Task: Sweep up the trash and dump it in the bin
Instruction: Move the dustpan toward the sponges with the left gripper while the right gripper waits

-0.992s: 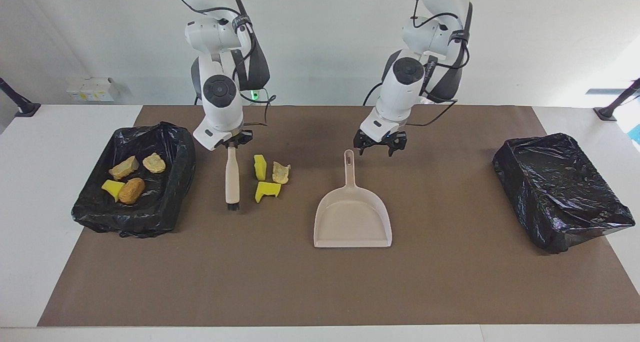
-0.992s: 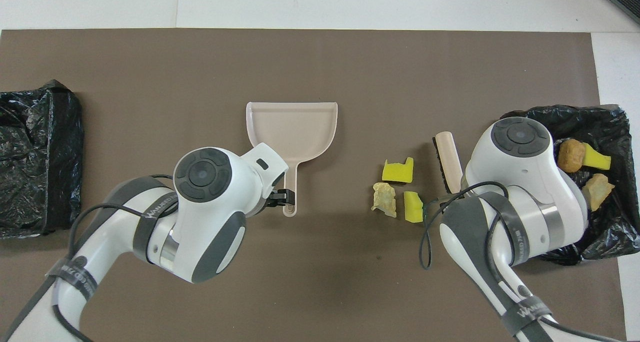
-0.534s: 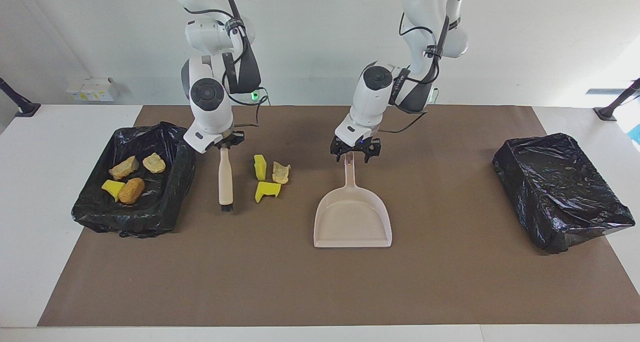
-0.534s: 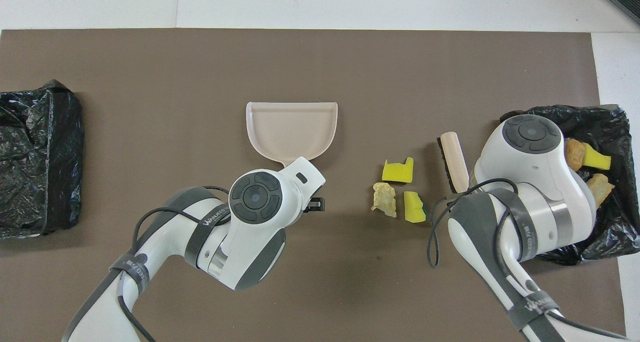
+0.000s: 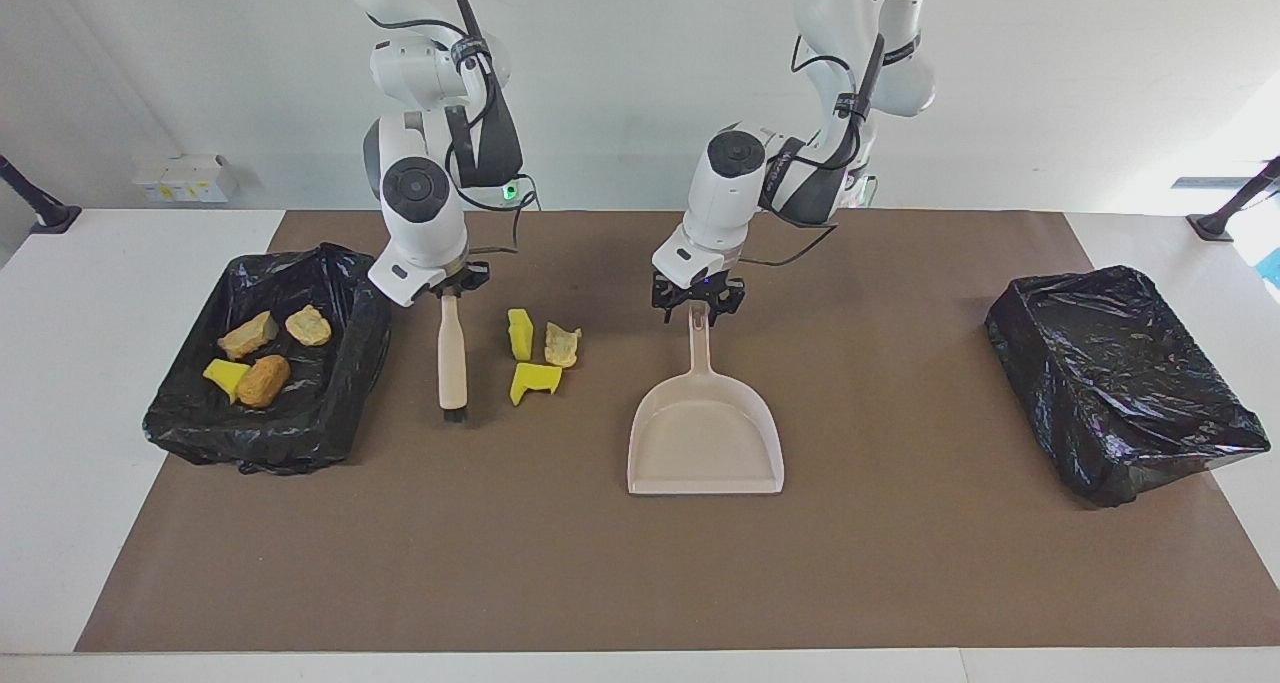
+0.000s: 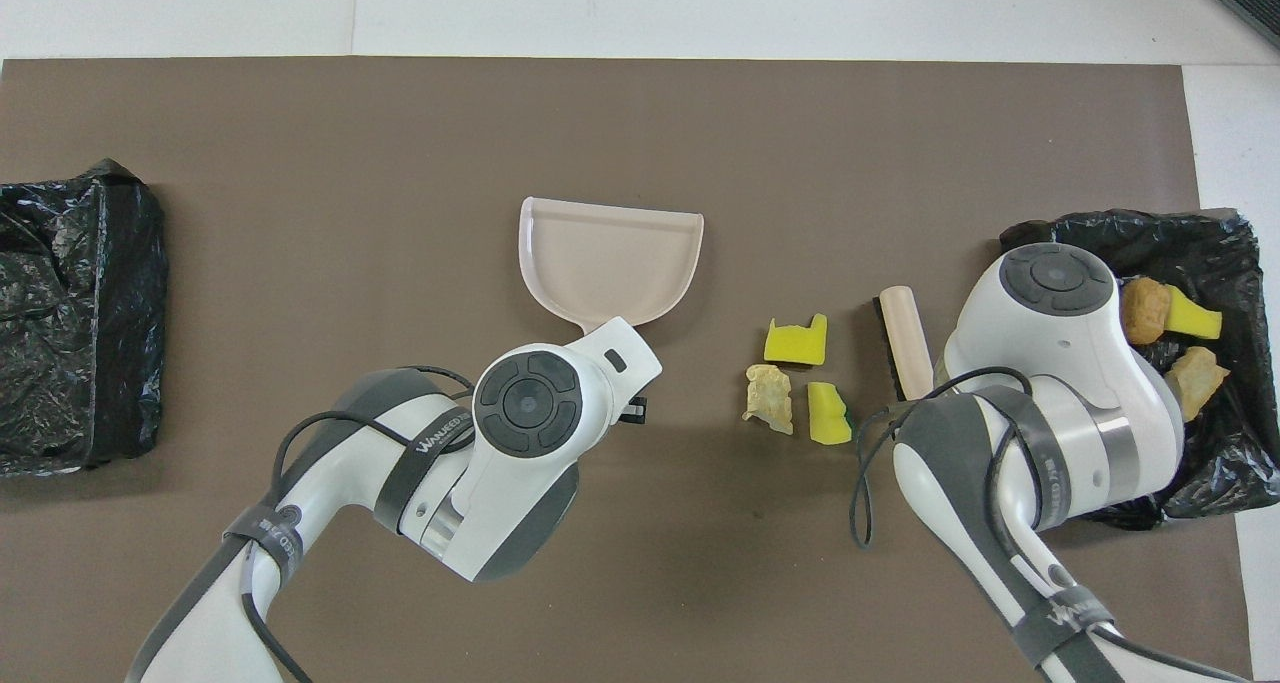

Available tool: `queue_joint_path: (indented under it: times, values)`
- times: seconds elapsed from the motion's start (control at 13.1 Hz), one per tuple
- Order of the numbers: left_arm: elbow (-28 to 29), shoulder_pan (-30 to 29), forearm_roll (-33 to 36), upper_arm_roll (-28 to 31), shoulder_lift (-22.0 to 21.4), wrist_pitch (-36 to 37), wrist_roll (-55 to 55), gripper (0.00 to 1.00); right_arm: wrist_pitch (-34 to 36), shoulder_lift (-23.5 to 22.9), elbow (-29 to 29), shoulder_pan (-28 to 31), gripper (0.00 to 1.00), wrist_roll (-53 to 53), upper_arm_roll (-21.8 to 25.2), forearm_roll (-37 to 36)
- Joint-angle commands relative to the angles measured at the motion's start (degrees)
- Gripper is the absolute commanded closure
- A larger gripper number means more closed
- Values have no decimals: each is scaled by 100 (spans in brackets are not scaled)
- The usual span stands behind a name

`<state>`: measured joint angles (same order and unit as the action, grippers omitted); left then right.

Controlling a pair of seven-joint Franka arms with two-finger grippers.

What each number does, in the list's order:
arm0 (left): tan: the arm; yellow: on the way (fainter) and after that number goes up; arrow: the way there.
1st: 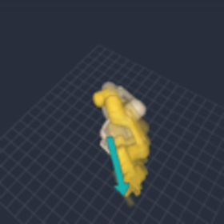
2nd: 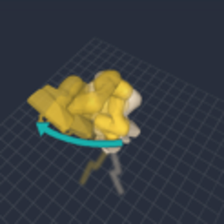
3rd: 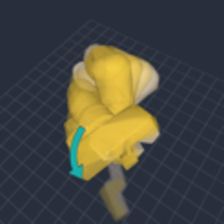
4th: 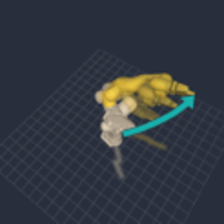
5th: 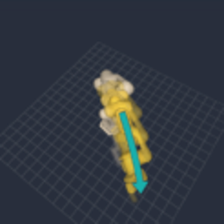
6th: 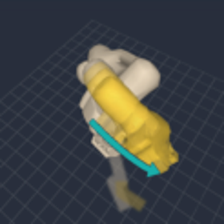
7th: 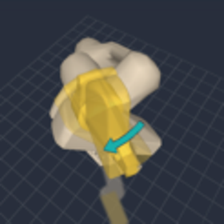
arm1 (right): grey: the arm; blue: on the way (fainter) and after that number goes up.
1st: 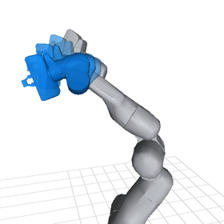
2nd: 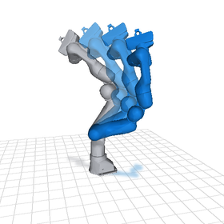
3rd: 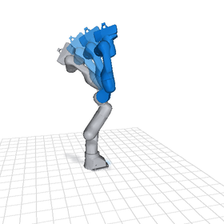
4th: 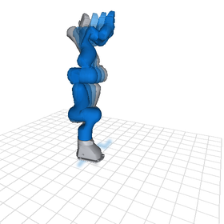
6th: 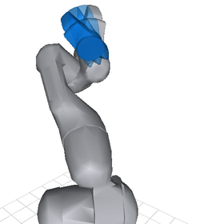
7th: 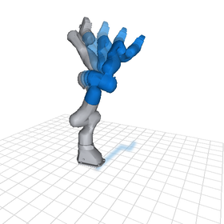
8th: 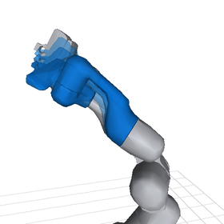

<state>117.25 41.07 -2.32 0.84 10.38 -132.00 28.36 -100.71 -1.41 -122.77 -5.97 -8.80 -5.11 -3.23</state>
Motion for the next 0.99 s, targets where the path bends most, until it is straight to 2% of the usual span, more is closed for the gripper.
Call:
queue_joint_path:
  times: [0.0, 0.15, 0.23, 0.38, 0.53, 0.61, 0.84, 0.92]
  values:
    - [-44, 77, 109, 92, 25, 7, -15, 100, -1, 272, -256, 0, 100, -219, -43, 243]
    - [-44, 50, 109, 92, 25, 25, -15, 100, -19, 281, -283, 17, 100, -175, -43, 444]
    - [-44, 33, 109, 92, 25, 16, -32, 75, -19, 281, -283, 8, 100, -192, -43, 594]
    - [-70, 15, 161, 92, 43, -63, -94, 68, -19, 316, -318, -88, 100, -227, -43, 753]
    - [-132, -142, 153, 92, 139, -202, -663, 50, -106, 299, -440, -158, 100, -271, -43, 771]
    - [-132, -143, 144, 92, 148, -290, -683, 45, -168, 308, -467, -202, 100, -263, -43, 771]
    - [-141, -152, 127, 92, 192, -458, -718, 37, -177, 325, -476, -430, 100, -289, -43, 823]
    - [-150, -213, 127, 92, 201, -476, -727, 39, -177, 325, -468, -509, 100, -298, -43, 902]
